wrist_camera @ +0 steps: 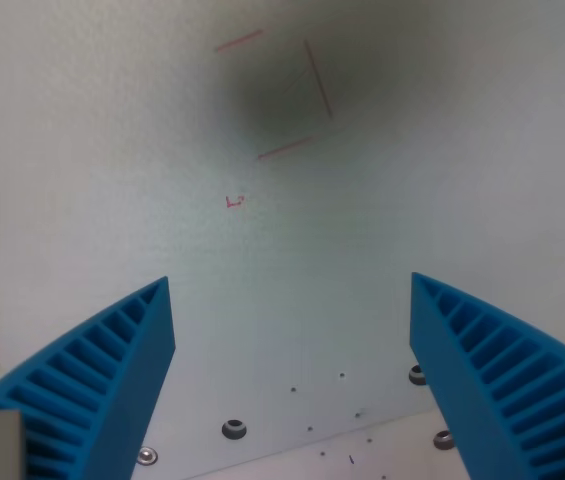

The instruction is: Rotate around base positive x

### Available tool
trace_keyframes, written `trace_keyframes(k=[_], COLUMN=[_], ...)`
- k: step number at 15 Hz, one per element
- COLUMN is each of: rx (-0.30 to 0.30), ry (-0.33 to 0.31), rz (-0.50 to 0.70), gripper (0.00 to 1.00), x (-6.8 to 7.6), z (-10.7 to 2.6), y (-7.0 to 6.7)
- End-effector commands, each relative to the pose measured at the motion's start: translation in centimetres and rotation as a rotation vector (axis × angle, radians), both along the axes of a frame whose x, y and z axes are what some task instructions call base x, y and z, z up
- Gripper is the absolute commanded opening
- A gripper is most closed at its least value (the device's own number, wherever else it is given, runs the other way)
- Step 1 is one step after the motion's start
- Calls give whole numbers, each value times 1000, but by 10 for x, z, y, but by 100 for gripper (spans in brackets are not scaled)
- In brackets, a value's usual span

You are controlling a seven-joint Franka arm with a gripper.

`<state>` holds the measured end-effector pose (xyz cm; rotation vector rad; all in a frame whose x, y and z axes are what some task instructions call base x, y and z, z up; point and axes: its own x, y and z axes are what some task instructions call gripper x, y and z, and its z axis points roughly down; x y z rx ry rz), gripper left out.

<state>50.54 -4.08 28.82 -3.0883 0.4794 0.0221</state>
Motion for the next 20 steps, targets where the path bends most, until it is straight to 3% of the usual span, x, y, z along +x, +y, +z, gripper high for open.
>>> trace_keyframes(k=[1,20], rx=[131,353], ry=[-3,-1], rz=[7,6], gripper=[100,100], x=[0,0], z=[2,2], y=[-3,-3])
